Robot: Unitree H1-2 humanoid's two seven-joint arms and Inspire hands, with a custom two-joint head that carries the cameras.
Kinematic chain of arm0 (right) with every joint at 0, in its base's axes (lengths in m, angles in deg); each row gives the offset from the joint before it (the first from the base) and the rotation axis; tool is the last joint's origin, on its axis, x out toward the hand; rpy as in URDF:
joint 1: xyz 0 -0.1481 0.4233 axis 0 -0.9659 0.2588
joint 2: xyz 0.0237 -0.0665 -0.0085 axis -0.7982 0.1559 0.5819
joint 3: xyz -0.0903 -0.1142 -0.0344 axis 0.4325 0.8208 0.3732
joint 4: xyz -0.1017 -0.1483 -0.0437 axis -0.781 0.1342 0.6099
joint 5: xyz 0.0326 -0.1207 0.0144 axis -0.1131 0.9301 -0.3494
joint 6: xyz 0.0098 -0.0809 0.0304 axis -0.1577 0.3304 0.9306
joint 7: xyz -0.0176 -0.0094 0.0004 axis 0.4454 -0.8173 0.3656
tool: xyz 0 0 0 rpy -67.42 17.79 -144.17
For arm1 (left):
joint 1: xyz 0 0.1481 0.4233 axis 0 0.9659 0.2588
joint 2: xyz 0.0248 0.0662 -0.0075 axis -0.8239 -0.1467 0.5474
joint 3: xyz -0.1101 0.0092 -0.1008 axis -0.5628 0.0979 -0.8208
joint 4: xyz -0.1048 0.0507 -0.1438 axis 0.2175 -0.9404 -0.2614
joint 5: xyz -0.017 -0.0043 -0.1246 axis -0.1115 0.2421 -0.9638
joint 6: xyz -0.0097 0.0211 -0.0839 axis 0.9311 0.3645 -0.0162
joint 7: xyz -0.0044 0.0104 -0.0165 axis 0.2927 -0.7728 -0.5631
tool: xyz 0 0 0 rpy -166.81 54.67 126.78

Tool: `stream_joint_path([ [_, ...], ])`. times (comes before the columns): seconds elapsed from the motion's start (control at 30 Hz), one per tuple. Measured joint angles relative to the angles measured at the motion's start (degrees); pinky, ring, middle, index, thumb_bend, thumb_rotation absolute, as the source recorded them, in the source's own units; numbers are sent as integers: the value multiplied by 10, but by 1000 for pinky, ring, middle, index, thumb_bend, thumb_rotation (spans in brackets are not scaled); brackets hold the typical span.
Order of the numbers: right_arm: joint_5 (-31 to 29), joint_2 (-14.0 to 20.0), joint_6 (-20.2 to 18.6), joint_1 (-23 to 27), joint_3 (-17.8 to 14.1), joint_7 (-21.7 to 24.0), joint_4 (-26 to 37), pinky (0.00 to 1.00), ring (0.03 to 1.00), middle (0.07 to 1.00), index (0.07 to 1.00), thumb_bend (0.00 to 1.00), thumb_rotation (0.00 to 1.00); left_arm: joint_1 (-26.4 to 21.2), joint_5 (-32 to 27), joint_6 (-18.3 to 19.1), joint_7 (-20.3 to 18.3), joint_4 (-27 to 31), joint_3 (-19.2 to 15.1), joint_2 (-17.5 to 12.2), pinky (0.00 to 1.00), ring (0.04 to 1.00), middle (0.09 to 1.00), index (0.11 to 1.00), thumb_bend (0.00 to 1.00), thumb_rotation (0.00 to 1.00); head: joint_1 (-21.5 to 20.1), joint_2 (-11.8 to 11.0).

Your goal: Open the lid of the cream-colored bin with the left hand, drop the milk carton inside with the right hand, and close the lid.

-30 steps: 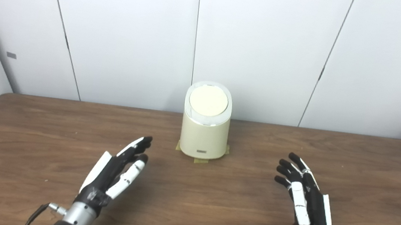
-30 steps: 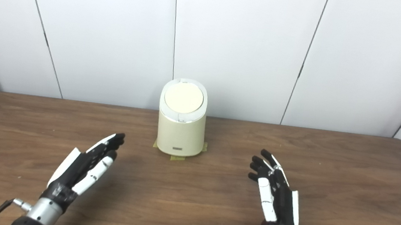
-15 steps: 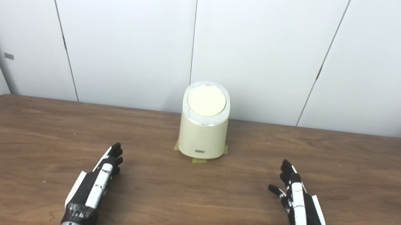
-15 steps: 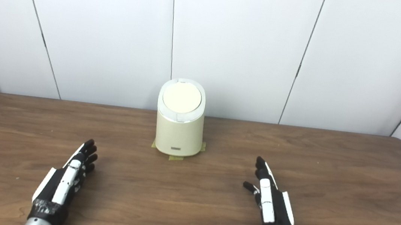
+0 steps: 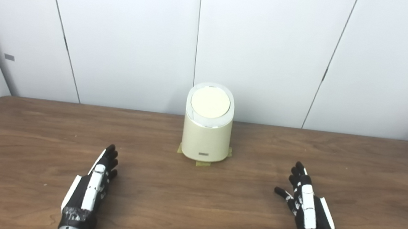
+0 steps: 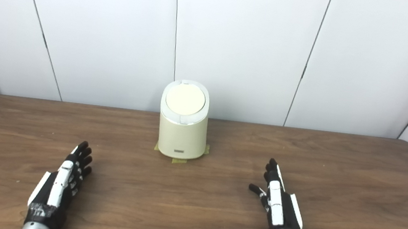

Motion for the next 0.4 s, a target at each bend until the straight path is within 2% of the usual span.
stream_joint_path([
  [0.4,-22,2,3,-7,-5,6,6,1000,1000,1000,1000,541,1000,2,-4,28,4,48,3,-1,1000,977,971,973,347,950,2,8],
])
